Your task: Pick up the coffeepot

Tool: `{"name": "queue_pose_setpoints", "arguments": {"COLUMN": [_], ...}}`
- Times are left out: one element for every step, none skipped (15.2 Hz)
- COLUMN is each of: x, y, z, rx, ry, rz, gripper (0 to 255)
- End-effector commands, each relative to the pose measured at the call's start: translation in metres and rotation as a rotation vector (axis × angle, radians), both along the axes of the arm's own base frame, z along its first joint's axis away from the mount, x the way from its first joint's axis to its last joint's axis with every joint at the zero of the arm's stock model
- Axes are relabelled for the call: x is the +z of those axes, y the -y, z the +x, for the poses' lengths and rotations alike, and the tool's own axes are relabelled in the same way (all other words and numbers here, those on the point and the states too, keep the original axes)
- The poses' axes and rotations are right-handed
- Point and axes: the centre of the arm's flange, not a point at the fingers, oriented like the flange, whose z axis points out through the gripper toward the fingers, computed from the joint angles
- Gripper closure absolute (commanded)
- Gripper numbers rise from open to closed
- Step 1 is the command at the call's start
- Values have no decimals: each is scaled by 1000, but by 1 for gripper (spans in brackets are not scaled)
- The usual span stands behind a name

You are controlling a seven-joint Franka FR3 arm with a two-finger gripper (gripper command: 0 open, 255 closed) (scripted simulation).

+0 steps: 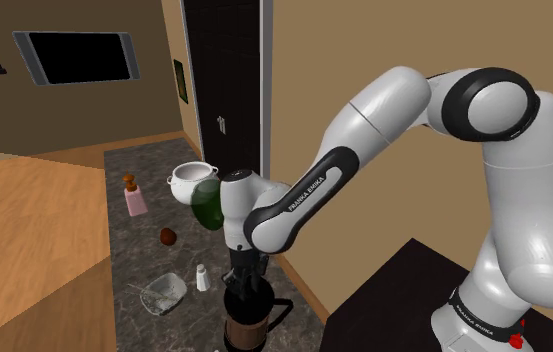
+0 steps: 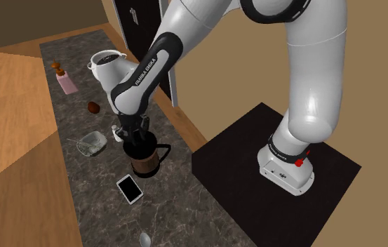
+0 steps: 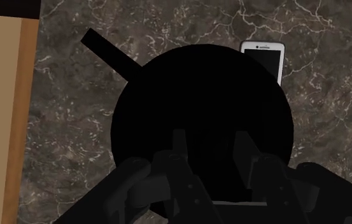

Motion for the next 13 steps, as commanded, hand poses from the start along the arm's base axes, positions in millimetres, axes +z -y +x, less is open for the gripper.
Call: {"name": "queue_pose_setpoints", "arguments": {"x": [12,18,23,28,33,39,44,49,55,60,65,66,66], "y": [-1,-1,-1,-1,-1,-1,-1,-1,-1,-1,-1,-1,-1], "z": [1,1,1,1,1,1,1,1,1,1,1,1,1], "rx": [0,0,0,0,0,0,0,0,0,0,0,0,0], "ry": [2,2,2,2,2,2,2,2,2,2,2,2,2], "rz": [2,2,2,2,2,2,2,2,2,2,2,2,2], "gripper": [255,255,255,255,255,255,255,255,255,255,255,255,255]}}
